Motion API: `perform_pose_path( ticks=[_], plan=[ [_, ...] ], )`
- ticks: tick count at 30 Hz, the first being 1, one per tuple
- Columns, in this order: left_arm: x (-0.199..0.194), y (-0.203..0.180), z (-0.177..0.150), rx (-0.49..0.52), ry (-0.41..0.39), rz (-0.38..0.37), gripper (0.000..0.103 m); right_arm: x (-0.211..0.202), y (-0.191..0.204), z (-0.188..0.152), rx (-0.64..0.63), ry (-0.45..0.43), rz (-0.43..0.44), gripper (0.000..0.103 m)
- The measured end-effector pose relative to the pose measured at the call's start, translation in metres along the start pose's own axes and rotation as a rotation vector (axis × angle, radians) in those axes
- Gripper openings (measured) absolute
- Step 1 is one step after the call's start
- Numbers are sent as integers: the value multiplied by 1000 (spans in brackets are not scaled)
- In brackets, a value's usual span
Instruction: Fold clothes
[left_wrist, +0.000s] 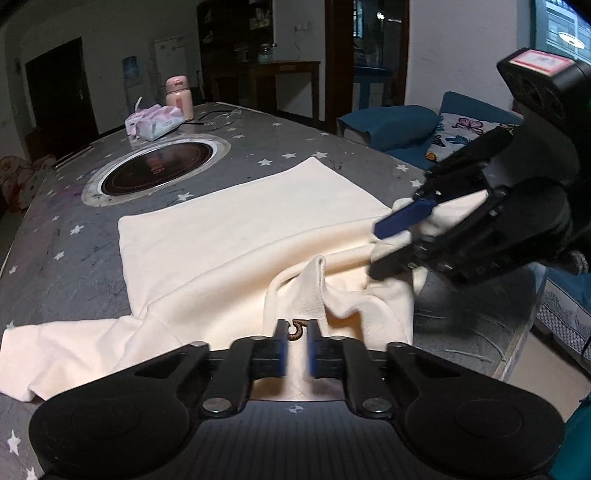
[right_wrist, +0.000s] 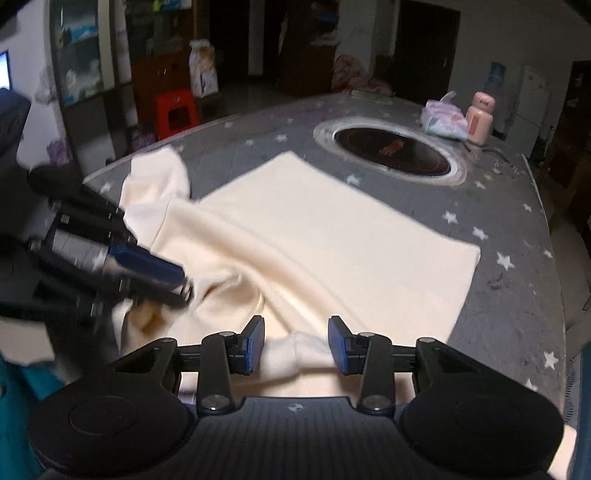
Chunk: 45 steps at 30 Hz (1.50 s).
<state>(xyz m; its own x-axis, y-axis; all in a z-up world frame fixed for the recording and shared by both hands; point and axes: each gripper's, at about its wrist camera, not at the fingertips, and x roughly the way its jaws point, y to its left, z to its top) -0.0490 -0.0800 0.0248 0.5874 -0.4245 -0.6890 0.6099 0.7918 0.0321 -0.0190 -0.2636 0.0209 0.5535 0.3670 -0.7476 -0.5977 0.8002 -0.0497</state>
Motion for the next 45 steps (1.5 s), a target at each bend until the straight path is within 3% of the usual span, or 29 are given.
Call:
perform_pose_path(
  ticks=[7, 10, 12, 14, 20, 24, 26, 27, 29, 35, 40, 44, 45],
  plan=[
    [-18, 1, -4, 36, -20, -29, 9, -30, 17, -31, -81, 124, -22, 38],
    [-22, -2, -5, 59, -28, -26, 15, -44, 22, -32, -75, 84, -27, 38],
    [-24, -5, -5, 63, -32, -33, 30, -49, 24, -27, -66, 37, -16, 38],
    [-25, -7, -5, 66, -35, -44, 37, -46, 28, -19, -63, 2, 25, 38],
    [-17, -10, -10, 83, -2, -32, 36, -19, 45, -6, -116, -11, 87, 37],
    [-14, -8, -13, 74, 10, -37, 19, -4, 50, -3, -109, -7, 84, 35],
    [-16, -7, -15, 69, 5, -39, 11, 1, 50, -3, -101, 4, 73, 16],
    [-18, -7, -15, 69, -4, -41, 9, 0, 50, -4, -99, 4, 69, 13],
    [-24, -6, -15, 70, -26, -48, 8, -5, 50, -7, -93, -4, 68, 7],
    [-49, -4, -19, 94, -121, -89, 8, -42, 49, -9, -82, -62, 103, 5],
    [-63, -7, -30, 136, -116, -171, 8, -67, 60, -19, -114, -60, 142, 5],
    [-67, -6, -33, 152, -110, -160, 13, -71, 71, -31, -142, -10, 194, 5],
    [-66, -7, -32, 153, -116, -151, 19, -69, 71, -33, -139, 5, 206, 5]
  ],
)
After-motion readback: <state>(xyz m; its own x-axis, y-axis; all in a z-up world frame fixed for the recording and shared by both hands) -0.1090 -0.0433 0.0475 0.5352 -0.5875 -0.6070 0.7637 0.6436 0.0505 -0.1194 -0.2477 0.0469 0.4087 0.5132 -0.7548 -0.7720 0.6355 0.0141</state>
